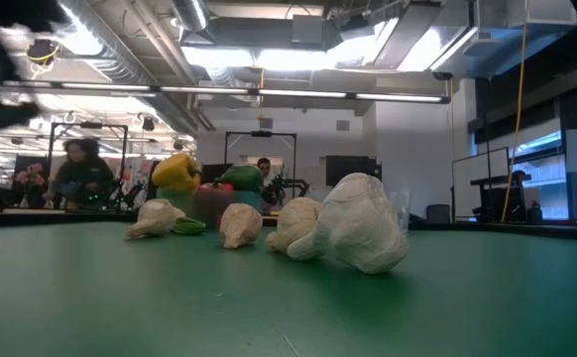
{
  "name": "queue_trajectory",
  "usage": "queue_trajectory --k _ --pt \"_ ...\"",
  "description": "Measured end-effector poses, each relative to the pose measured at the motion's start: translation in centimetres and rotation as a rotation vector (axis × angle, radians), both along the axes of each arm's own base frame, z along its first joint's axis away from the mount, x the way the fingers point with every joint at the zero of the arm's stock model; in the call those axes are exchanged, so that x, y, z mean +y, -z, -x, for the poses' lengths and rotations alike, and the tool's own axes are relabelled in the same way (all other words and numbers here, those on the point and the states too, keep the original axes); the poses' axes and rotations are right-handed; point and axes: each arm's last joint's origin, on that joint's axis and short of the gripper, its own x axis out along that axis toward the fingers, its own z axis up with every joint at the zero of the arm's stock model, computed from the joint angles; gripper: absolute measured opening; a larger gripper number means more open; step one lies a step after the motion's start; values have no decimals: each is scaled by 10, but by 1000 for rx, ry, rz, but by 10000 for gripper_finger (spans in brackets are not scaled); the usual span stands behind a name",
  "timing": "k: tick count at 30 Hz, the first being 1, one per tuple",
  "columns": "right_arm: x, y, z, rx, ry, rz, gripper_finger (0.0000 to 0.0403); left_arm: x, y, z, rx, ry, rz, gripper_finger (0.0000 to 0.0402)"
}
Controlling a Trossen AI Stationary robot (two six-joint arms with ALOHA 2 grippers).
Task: Sort produce into baskets
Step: Put the green chili pepper into the blue bin
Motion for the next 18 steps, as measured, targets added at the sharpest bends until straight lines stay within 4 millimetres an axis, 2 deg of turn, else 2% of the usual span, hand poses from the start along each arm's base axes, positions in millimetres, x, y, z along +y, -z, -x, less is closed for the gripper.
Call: queue_trajectory --k 5,9,14,18 --pt "-9 -32 27 -34 7 -5 231 43 -8 -23 -79 -203 -95 131" --pt "-16 -50 45 -45 30 0 231 74 -15 -38 -166 -272 -343 131" --pt "-20 -56 55 -33 38 2 231 112 -19 -49 -155 -347 -628 131" --pt "-20 -55 56 -10 38 10 231 138 -9 -50 -32 -322 -706 131"
